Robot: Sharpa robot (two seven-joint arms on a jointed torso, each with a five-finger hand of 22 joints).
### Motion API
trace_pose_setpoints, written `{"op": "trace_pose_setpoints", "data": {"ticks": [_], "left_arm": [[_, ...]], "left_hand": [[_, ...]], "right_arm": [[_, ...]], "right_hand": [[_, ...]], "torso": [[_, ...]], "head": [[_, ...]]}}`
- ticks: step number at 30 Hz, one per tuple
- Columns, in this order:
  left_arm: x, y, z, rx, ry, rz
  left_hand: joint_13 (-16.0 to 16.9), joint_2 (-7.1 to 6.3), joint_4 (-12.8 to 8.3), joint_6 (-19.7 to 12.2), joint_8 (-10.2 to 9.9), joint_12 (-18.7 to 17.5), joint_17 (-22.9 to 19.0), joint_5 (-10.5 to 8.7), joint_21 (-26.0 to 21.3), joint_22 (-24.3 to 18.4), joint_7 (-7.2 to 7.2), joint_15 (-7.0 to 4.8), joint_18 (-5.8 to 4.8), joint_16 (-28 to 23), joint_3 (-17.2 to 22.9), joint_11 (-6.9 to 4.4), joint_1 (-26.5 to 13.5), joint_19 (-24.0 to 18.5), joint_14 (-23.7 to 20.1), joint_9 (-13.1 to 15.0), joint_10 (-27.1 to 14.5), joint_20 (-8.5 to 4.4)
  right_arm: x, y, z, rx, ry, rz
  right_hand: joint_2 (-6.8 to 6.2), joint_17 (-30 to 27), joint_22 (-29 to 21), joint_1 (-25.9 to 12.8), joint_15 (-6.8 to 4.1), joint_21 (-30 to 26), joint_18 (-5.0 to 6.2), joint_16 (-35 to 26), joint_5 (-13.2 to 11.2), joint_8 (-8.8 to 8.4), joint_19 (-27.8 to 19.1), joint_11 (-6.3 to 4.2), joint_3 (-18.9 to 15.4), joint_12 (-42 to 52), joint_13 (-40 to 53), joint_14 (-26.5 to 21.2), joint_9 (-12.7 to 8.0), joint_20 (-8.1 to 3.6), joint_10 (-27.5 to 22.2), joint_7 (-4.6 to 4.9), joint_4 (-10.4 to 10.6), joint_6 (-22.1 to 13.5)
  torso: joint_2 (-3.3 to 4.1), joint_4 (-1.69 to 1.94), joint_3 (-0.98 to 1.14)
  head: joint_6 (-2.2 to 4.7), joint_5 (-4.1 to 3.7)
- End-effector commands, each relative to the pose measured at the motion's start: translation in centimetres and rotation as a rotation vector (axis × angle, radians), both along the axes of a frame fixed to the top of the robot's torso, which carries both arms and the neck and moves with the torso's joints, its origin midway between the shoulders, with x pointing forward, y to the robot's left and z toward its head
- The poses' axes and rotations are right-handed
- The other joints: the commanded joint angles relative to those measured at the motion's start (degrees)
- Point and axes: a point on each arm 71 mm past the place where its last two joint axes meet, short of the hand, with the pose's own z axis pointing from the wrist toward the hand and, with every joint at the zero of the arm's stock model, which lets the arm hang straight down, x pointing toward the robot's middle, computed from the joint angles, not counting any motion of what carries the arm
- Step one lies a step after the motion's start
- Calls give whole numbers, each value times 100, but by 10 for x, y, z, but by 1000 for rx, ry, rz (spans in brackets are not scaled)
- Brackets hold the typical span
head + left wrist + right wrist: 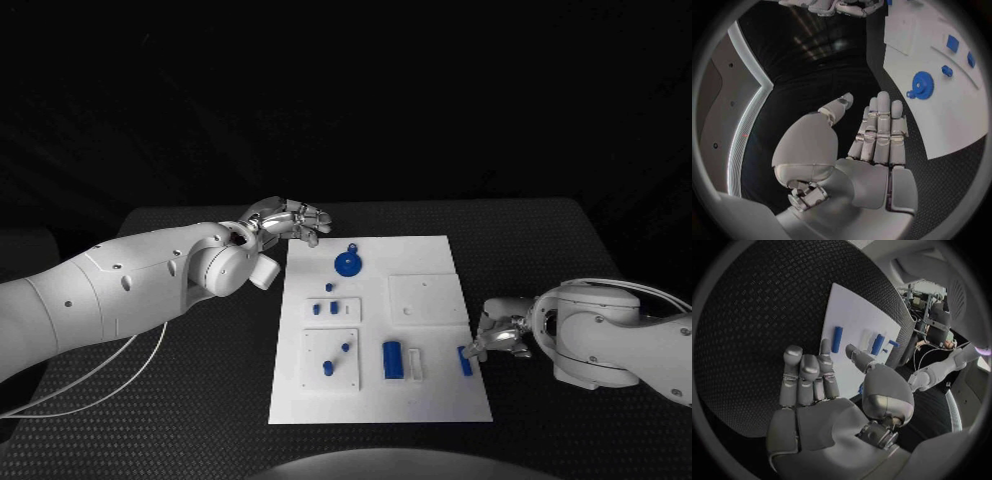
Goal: Assemble the parts on the task board
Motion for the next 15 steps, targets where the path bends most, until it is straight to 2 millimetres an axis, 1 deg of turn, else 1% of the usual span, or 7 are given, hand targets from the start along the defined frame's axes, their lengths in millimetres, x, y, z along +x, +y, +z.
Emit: {"op": "trace_pose_setpoints", "data": {"ticks": [1, 3, 4, 7, 11, 13, 15], "left_arm": [[-1, -3, 1, -10, -5, -24], [-1, -2, 1, -10, -5, -22], [-1, -2, 1, -10, -5, -22], [-1, -2, 1, -10, -4, -23], [-1, -2, 1, -10, -3, -24], [-1, -2, 1, -9, -3, -23], [-1, -2, 1, -9, -3, -23]], "left_hand": [[5, 14, -4, 44, 22, 22, 9, 11, -37, 21, -6, 3, 52, -33, -29, 9, 13, 35, 38, 6, 44, -7], [5, 14, -3, 44, 22, 22, 9, 11, -37, 21, -6, 3, 52, -33, -29, 9, 13, 35, 38, 6, 44, -7], [5, 14, -3, 43, 22, 22, 9, 11, -38, 21, -6, 3, 51, -33, -29, 9, 12, 35, 38, 6, 44, -7], [5, 15, -2, 43, 22, 22, 10, 10, -38, 22, -5, 3, 51, -34, -30, 9, 10, 36, 38, 5, 44, -7], [5, 16, -1, 41, 21, 22, 10, 10, -39, 23, -5, 3, 50, -35, -31, 9, 8, 36, 38, 5, 44, -8], [5, 16, -1, 41, 21, 22, 11, 10, -40, 23, -4, 3, 50, -35, -32, 9, 7, 36, 38, 4, 43, -8], [5, 17, 0, 41, 21, 21, 11, 10, -40, 24, -4, 3, 50, -36, -32, 9, 6, 36, 38, 4, 43, -8]], "right_arm": [[1, 1, -1, -19, -34, -4], [0, 3, -3, -19, -35, 1], [0, 4, -4, -24, -37, 8], [-1, 7, -8, -34, -39, 23], [-3, 13, -13, -43, -31, 46], [-5, 15, -17, -46, -21, 54], [-7, 17, -21, -50, -14, 64]], "right_hand": [[-26, 10, -7, -42, -6, 31, 111, -5, 14, 19, 46, 3, 16, 12, 9, 43, -7, -3, 51, 0, 20, 44], [-45, 11, -7, -44, -8, 33, 111, -6, 14, 21, 50, 2, 22, 12, 13, 49, -10, -6, 55, -1, 17, 46], [-64, 12, -7, -39, -9, 34, 111, -7, 14, 22, 52, 1, 27, 11, 15, 51, -11, -9, 57, -1, 12, 46], [-105, 15, -8, -27, -11, 36, 111, -12, 14, 26, 60, 0, 50, 8, 23, 59, -17, -17, 62, -3, 5, 46], [-138, 19, -9, 16, -12, 39, 111, -21, 14, 34, 71, -2, 83, 1, 37, 69, -25, -28, 70, -4, -22, 48], [-154, 23, -8, 83, -13, 44, 111, -25, 14, 42, 77, -4, 104, -2, 47, 76, -28, -37, 77, -7, -75, 52], [-177, 28, -8, 137, -13, 47, 111, -30, 14, 49, 84, -4, 117, -8, 57, 83, -33, -40, 83, -7, -110, 53]], "torso": [[-3, 2, -3], [-3, 3, -4], [-3, 1, -2], [-4, 1, -4], [-3, 1, 0], [-1, 0, 5], [-1, 0, 6]], "head": [[-10, -5], [-21, -3], [-21, -2], [-17, -2], [-32, 7], [-31, 9], [-32, 11]]}}
